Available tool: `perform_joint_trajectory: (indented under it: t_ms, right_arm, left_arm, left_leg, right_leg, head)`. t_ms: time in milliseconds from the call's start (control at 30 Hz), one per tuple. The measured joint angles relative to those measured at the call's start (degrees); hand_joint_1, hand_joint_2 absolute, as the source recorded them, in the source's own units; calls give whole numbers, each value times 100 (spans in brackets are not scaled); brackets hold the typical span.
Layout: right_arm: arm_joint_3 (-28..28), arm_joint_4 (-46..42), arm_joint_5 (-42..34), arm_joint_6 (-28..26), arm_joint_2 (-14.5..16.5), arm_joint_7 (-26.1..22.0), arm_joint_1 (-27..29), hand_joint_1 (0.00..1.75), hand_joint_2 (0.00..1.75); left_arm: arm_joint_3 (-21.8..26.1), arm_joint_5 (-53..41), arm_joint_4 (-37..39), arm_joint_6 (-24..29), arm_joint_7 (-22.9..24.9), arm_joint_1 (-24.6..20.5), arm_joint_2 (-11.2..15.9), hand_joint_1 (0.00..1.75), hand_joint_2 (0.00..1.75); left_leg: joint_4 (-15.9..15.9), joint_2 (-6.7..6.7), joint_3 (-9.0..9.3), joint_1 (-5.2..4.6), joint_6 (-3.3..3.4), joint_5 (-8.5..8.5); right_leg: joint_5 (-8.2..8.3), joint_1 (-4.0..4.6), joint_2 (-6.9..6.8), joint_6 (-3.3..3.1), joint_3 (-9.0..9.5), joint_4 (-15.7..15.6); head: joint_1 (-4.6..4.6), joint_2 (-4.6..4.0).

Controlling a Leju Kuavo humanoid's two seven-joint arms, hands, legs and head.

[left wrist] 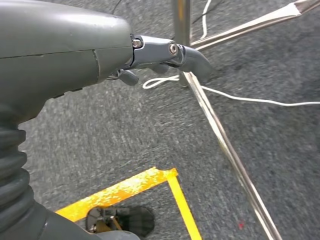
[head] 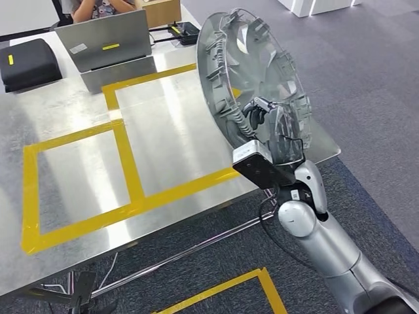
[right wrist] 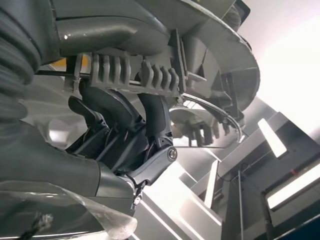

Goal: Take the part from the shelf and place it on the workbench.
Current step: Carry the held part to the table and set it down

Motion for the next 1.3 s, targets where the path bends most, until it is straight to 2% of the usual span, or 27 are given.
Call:
perform_joint_trajectory:
  t_ms: [67, 133, 200, 233, 267, 300, 367, 400, 433, 467, 533, 600, 667, 733, 767, 800, 833, 867, 900, 933, 967, 1067, 1133, 1167, 1233, 1267, 1300]
  right_arm:
    - [8, 60, 19, 1, 9, 27, -70, 175, 175]
    - [16, 139, 36, 2, 15, 58, -125, 175, 175]
    - [39, 229, 50, 4, 19, 71, -149, 175, 175]
    - [56, 273, 55, 7, 21, 71, -152, 175, 175]
    - [73, 313, 57, 10, 24, 72, -154, 175, 175]
    - [90, 351, 58, 14, 29, 72, -160, 175, 175]
    - [116, 422, 62, 24, 44, 83, -187, 175, 175]
    - [127, 462, 66, 29, 54, 93, -207, 175, 175]
    - [141, 499, 73, 34, 74, 102, -232, 175, 175]
    - [154, 530, 81, 38, 94, 107, -254, 175, 175]
    - [182, 580, 102, 52, 132, 106, -304, 175, 175]
    - [204, 629, 119, 72, 162, 113, -355, 175, 175]
    - [230, 698, 141, 89, 209, 126, -392, 175, 175]
    - [264, 785, 166, 94, 249, 133, -403, 175, 175]
    - [282, 827, 174, 96, 263, 137, -409, 175, 175]
    - [298, 865, 179, 97, 280, 144, -423, 175, 175]
    - [313, 900, 186, 99, 300, 159, -445, 175, 175]
    - [329, 936, 193, 101, 324, 176, -475, 175, 175]
    - [345, 976, 205, 104, 347, 192, -511, 175, 175]
    - [365, 1016, 223, 107, 370, 209, -549, 175, 175]
    - [381, 1051, 243, 106, 388, 225, -588, 175, 175]
    - [401, 1103, 290, 91, 407, 285, -696, 175, 175]
    - [399, 1120, 293, 91, 406, 314, -742, 175, 175]
    - [400, 1131, 291, 93, 406, 323, -753, 175, 175]
    - [409, 1168, 287, 100, 406, 330, -757, 175, 175]
    - [416, 1191, 286, 103, 406, 329, -755, 175, 175]
    - [425, 1212, 288, 108, 407, 328, -760, 175, 175]
  left_arm:
    - [-25, 1, 0, -1, 2, -10, -8, 0, 175]
    - [-47, 1, 0, -1, 3, -18, -11, 0, 175]
    - [-64, 2, 0, -1, 4, -32, -10, 0, 175]
    - [-71, 3, 0, -3, 6, -34, -13, 0, 175]
    - [-80, 2, 0, -5, 8, -31, -16, 0, 175]
    - [-88, 1, 0, -9, 10, -27, -19, 0, 175]
    - [-102, -3, 0, -15, 16, -24, -22, 0, 175]
    - [-109, -5, 0, -17, 18, -29, -24, 0, 175]
    - [-116, -7, 0, -20, 25, -35, -24, 0, 175]
    - [-127, -9, 0, -23, 34, -40, -24, 0, 175]
    - [-148, -12, 0, -31, 52, -52, -25, 0, 175]
    - [-164, -12, 0, -38, 58, -68, -26, 0, 175]
    - [-183, -12, 0, -46, 60, -78, -29, 0, 175]
    - [-199, -13, 0, -56, 61, -69, -32, 0, 175]
    - [-203, -13, 0, -60, 62, -63, -32, 0, 175]
    - [-209, -13, 0, -61, 62, -59, -32, 0, 175]
    - [-217, -13, 0, -63, 62, -58, -31, 0, 175]
    - [-226, -12, 0, -64, 62, -59, -28, 0, 175]
    - [-233, -10, 1, -67, 64, -60, -27, 0, 175]
    - [-239, -8, 1, -70, 66, -62, -26, 0, 175]
    - [-246, -7, 2, -75, 68, -67, -25, 0, 175]
    - [-302, -19, 2, -100, 74, -89, -38, 0, 175]
    - [-344, -30, 1, -107, 80, -104, -52, 0, 175]
    - [-360, -31, 1, -110, 86, -116, -59, 0, 175]
    - [-389, -23, 0, -119, 95, -138, -66, 0, 175]
    - [-404, -16, 0, -125, 97, -141, -71, 0, 175]
    - [-417, -8, 0, -129, 98, -141, -74, 0, 175]
  left_leg:
    - [-123, -3, 68, 27, 48, -81]
    - [-183, -7, 132, 60, 96, -101]
    - [-188, -7, 166, 60, 136, -134]
    - [-187, -8, 186, 60, 144, -156]
    - [-187, -11, 218, 61, 147, -184]
    - [-187, -18, 264, 61, 144, -219]
    - [-188, -33, 387, 62, 117, -310]
    - [-183, -39, 432, 51, 92, -353]
    - [-177, -41, 451, 42, 63, -387]
    - [-173, -40, 452, 33, 37, -407]
    - [-178, -32, 448, 28, -6, -428]
    - [-86, -23, 424, 34, -51, -518]
    - [432, -19, 177, 38, -80, -771]
    - [1191, -18, -241, 38, -88, -1012]
    - [1414, -18, -393, 38, -94, -1004]
    - [1432, -18, -461, 39, -98, -868]
    - [1228, -18, -430, 40, -97, -618]
    - [874, -17, -335, 40, -88, -312]
    - [539, -17, -228, 33, -75, -77]
    - [256, -17, -129, 25, -56, 62]
    - [70, -17, -56, 15, -35, 78]
    - [-118, -21, 40, 22, 23, -57]
    - [-166, -24, 92, 52, 68, -67]
    - [-180, -23, 119, 62, 91, -76]
    - [-179, -23, 144, 59, 125, -105]
    - [-176, -24, 159, 58, 133, -122]
    - [-175, -26, 182, 57, 136, -145]
  right_leg:
    - [-45, -2, -20, 59, -56, 23]
    - [-189, -9, -32, 112, -261, 363]
    - [-398, -22, -36, 147, -724, 1111]
    - [-444, -26, -38, 162, -967, 1445]
    - [-393, -27, -40, 170, -1138, 1621]
    - [-228, -27, -41, 167, -1198, 1581]
    - [297, -23, -48, 133, -1013, 945]
    - [483, -11, -55, 113, -860, 603]
    - [549, -2, -59, 89, -723, 319]
    - [531, 9, -56, 65, -641, 175]
    - [434, 14, -38, 9, -578, 82]
    - [408, -3, -32, -50, -535, 54]
    - [369, -18, -37, -107, -466, 27]
    - [318, -14, -36, -140, -403, 25]
    - [288, -12, -31, -145, -362, 26]
    - [254, -10, -25, -142, -311, 26]
    - [216, -10, -20, -135, -250, 26]
    - [176, -10, -16, -125, -185, 26]
    - [139, -2, -10, -106, -137, 25]
    - [113, 5, 0, -84, -111, 27]
    - [97, 12, 6, -58, -112, 28]
    - [71, 17, 1, 27, -163, 21]
    - [-41, 15, -10, 80, -281, 222]
    - [-155, 8, -12, 104, -447, 506]
    - [-377, -2, -15, 142, -924, 1277]
    - [-398, -5, -15, 152, -1132, 1550]
    - [-302, -6, -15, 151, -1240, 1616]
  head:
    - [0, 0]
    - [16, 0]
    - [29, 0]
    - [29, 0]
    - [30, 0]
    - [31, 0]
    - [31, 0]
    - [29, 0]
    - [29, 0]
    - [23, 0]
    - [29, 0]
    - [33, 0]
    - [24, 0]
    - [23, 0]
    - [23, 0]
    - [22, 0]
    - [22, 0]
    - [22, 0]
    - [22, 0]
    - [20, 0]
    - [17, 0]
    - [11, 0]
    - [26, 0]
    - [33, 0]
    - [45, 0]
    - [44, 0]
    - [46, 0]
